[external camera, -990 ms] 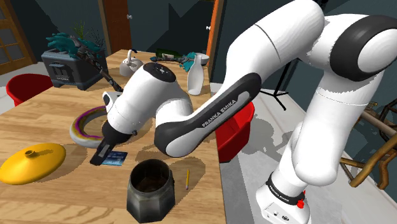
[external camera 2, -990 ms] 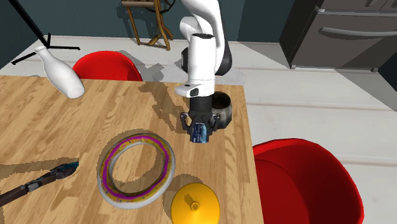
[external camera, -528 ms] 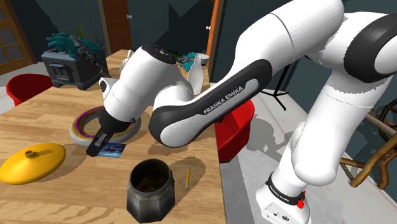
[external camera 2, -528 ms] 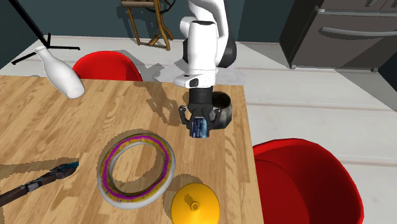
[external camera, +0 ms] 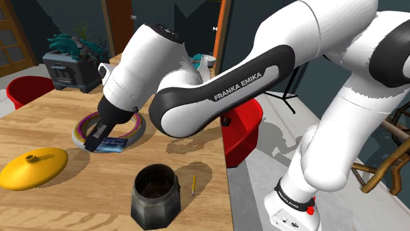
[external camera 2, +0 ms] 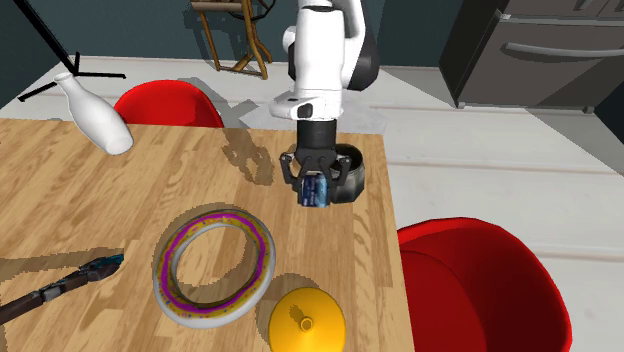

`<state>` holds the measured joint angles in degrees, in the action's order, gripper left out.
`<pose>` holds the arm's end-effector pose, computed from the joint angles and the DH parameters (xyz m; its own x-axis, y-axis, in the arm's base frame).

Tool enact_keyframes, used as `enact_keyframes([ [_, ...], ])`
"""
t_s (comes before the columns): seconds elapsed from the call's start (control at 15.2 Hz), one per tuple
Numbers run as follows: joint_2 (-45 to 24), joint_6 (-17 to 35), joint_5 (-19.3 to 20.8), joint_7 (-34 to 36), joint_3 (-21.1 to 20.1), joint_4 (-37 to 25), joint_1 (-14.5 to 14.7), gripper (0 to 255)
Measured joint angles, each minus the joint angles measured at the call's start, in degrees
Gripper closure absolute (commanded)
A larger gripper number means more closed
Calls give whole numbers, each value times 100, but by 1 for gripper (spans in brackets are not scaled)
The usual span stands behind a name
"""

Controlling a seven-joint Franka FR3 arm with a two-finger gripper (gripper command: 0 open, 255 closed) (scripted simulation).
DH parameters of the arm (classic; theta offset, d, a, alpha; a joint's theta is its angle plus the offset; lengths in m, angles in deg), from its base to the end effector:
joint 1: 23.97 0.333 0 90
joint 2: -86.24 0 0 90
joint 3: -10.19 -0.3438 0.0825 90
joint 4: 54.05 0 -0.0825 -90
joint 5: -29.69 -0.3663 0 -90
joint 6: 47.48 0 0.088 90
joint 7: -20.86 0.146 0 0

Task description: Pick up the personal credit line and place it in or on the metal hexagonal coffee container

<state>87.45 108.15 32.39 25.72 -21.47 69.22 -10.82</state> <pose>0.4125 0.4133 0.4791 0.6166 0.5620 0.5513 0.6716 -0.7409 0.0042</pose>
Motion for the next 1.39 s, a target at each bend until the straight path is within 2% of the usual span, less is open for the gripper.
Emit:
enact_keyframes([
  [0.46,282,-466,-305,-205,25,-226,21,255],
  [0.66,867,-479,-713,-317,31,273,160,255],
  [0.92,1798,-633,-1256,-407,114,970,503,255],
  [1.19,2704,-893,-1633,-335,179,1572,901,255],
  [1.39,2850,-769,-1727,-341,183,1841,1000,255],
])
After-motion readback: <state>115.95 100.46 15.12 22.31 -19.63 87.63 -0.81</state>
